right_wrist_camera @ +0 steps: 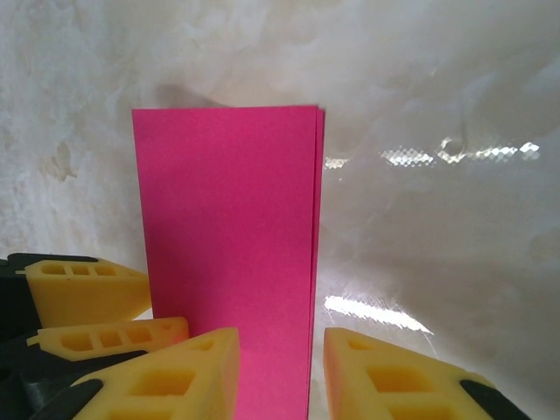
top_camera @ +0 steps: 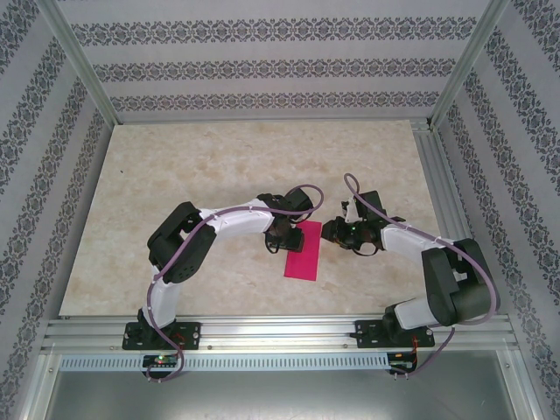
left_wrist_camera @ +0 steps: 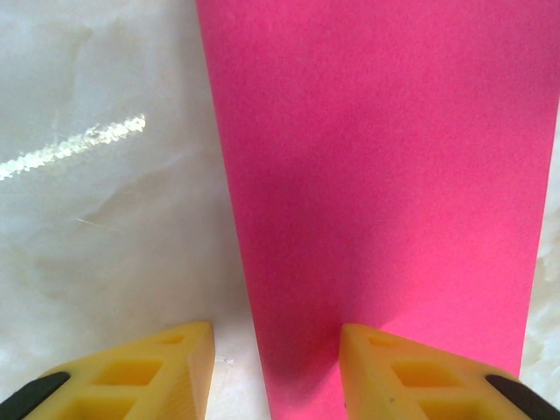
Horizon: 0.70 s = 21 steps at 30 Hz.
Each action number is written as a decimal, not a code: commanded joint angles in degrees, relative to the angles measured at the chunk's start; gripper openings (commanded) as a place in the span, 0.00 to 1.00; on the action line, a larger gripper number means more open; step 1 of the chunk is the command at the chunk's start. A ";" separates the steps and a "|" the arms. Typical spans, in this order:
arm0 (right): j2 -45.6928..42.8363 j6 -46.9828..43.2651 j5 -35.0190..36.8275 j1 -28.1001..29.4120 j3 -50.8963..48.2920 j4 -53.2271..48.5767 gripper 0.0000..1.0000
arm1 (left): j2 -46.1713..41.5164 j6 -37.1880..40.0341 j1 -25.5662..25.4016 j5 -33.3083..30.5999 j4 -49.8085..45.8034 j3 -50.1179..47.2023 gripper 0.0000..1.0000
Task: Fold a paper plane with a square sheet of paper (fold left side to right side)
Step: Hold the square sheet of paper at the center of the table.
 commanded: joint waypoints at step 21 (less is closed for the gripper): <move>-0.89 0.93 1.13 0.55 0.48 1.08 0.31 | 1.09 1.39 -1.11 0.37 -0.68 1.11 0.46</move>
